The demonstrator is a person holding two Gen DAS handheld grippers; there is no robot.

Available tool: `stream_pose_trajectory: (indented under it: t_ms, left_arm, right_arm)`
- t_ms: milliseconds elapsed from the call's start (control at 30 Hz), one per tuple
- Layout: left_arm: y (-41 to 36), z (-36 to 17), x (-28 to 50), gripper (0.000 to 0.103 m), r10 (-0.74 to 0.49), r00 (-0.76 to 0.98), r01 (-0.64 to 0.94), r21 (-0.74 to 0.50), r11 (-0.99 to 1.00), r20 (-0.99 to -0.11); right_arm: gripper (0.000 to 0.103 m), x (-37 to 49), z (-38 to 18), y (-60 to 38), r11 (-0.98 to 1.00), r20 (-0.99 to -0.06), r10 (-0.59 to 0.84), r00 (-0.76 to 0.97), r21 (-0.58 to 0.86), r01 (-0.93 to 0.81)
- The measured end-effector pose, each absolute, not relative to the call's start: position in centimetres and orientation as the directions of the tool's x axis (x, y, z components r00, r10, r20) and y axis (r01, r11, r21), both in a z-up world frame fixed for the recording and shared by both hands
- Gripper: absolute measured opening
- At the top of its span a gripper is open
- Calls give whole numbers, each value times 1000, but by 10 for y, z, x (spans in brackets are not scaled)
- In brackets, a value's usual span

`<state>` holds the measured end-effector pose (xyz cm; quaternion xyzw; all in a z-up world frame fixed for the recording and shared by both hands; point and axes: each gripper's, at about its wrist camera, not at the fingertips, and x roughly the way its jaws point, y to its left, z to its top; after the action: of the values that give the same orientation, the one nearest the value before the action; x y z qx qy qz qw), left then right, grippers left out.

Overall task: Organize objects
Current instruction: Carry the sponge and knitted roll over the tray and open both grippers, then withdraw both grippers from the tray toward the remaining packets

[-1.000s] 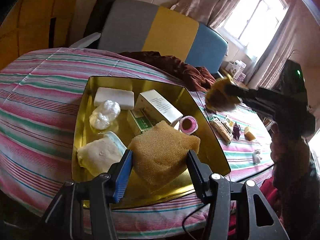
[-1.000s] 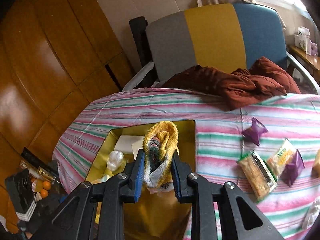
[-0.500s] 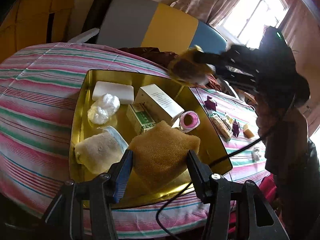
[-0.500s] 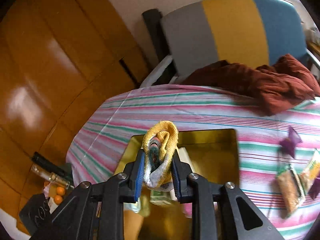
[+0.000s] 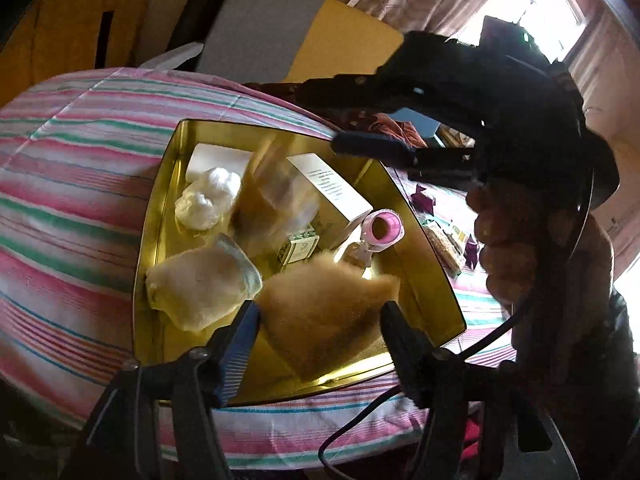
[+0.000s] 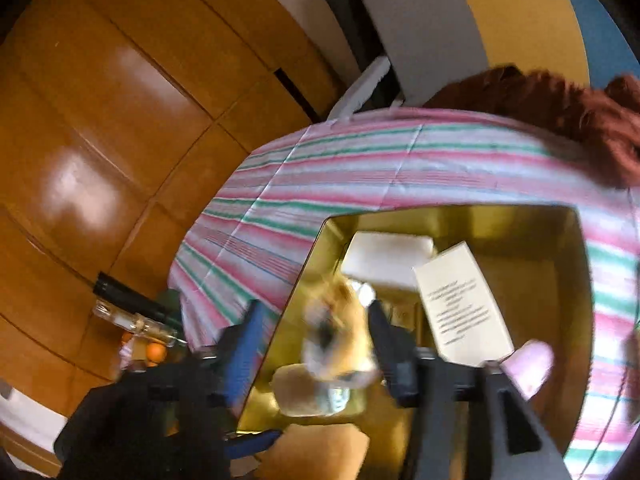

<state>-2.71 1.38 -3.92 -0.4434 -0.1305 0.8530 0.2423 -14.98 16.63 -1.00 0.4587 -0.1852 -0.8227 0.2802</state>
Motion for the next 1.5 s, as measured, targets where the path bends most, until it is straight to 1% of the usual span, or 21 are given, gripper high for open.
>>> stream_pose_trajectory:
  t_ms: [33,67,333,500,567,633,867,1067,1167,1500]
  left_arm:
    - [11,-39,-27,72,531,-492,-288,-446,-847,-690]
    - [9,-39,-27,73,530,-494,-284,-448,-847,-689]
    - [3,-36,-24,73,503,-520,-267,-429,-863,-690]
    - [3,-27,-22,73,449,-563,-259,-368,-893,-694]
    - [6,-18,-20,78,400,-607,-257,-307,-917,-687]
    - [6,-11,-19,86,384,-634,-252,-289,-923,-672]
    - [11,1,-12,86,272,-700,-210,-173,-962,-661]
    - [16,7,-6,86,221,-727,-200,-108,-974,-650]
    - [21,9,-2,86,222,-732,-212,-94,-973,-644]
    - [46,13,2,87,249,-722,-271,-67,-960,-646]
  right_arm:
    - [61,-149,-11,167,-774,-651,-631,-422,566,284]
    - [61,-147,-12,170,-779,-652,-625,-430,562,279]
    - [61,-124,-6,184,-807,-657,-585,-477,530,260]
    - [61,-104,-3,193,-850,-676,-522,-520,462,252]
    - [61,-94,0,197,-869,-681,-492,-543,428,250]
    - [61,-85,2,200,-885,-683,-462,-565,393,248]
    - [62,-63,1,212,-923,-694,-382,-611,316,218]
    - [63,-48,-6,216,-953,-715,-303,-630,231,196]
    - [63,-42,-8,219,-961,-722,-275,-635,199,190]
    - [63,-32,-2,251,-977,-720,-211,-661,171,126]
